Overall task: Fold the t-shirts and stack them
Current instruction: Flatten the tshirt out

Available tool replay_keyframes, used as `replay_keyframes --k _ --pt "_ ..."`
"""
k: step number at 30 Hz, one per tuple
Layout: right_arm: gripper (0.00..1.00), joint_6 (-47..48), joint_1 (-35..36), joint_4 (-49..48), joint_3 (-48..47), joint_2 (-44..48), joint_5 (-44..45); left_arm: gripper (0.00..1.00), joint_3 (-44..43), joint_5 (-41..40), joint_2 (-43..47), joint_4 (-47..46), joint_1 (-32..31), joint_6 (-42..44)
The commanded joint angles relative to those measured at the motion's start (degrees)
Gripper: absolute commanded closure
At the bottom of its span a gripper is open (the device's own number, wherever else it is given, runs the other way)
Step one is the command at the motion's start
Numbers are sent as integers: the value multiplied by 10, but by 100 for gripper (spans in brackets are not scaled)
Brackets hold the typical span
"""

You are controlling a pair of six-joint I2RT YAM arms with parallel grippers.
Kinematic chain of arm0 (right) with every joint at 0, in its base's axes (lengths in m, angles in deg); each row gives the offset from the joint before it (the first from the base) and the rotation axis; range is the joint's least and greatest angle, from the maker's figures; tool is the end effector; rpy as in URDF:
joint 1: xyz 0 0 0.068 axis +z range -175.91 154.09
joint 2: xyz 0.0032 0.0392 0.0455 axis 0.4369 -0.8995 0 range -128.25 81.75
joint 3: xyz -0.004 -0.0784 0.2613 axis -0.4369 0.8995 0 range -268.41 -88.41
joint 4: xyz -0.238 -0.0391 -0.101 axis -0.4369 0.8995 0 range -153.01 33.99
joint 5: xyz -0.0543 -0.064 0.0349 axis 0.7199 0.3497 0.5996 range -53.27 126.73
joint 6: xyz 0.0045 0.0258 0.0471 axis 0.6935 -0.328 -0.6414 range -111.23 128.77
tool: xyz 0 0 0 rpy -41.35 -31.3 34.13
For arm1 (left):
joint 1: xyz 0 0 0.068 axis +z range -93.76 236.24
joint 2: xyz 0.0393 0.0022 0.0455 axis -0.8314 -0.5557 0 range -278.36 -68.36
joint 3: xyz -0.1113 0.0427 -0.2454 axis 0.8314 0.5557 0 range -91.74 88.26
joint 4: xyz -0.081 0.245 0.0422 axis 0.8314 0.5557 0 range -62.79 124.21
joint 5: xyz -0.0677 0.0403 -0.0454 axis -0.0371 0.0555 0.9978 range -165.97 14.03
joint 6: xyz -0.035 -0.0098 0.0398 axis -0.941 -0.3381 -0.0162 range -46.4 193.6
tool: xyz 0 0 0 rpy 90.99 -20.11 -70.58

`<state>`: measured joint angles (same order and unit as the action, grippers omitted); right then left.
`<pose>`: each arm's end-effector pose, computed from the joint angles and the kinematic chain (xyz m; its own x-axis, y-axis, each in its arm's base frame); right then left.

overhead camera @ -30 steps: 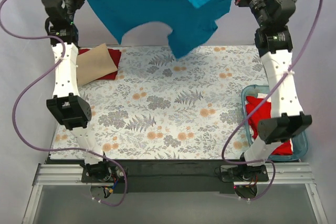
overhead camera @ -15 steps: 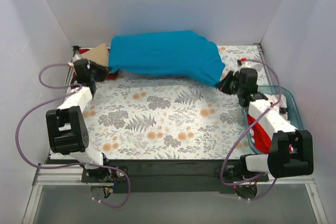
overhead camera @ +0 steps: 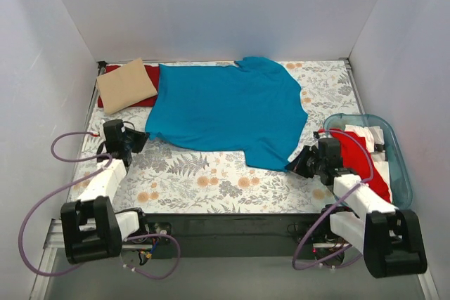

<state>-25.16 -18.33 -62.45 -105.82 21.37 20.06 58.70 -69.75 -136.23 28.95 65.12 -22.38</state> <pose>0.1851 0.0349 0.1456 -0.7520 0.4394 -0.4913 0.1052 0.8158 0.5687 0.2316 0.0323 0.1829 0.1373 -0.9792 0.1491 -0.6249 -0.2025 -0.7540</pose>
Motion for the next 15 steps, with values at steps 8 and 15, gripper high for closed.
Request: replay_keyframes --k 8,15 --pt "99 -11 0 208 8 276 -21 100 34 -129 163 207 3 -2" --pt "99 -11 0 279 -18 335 -13 99 63 -141 187 240 3 -34"
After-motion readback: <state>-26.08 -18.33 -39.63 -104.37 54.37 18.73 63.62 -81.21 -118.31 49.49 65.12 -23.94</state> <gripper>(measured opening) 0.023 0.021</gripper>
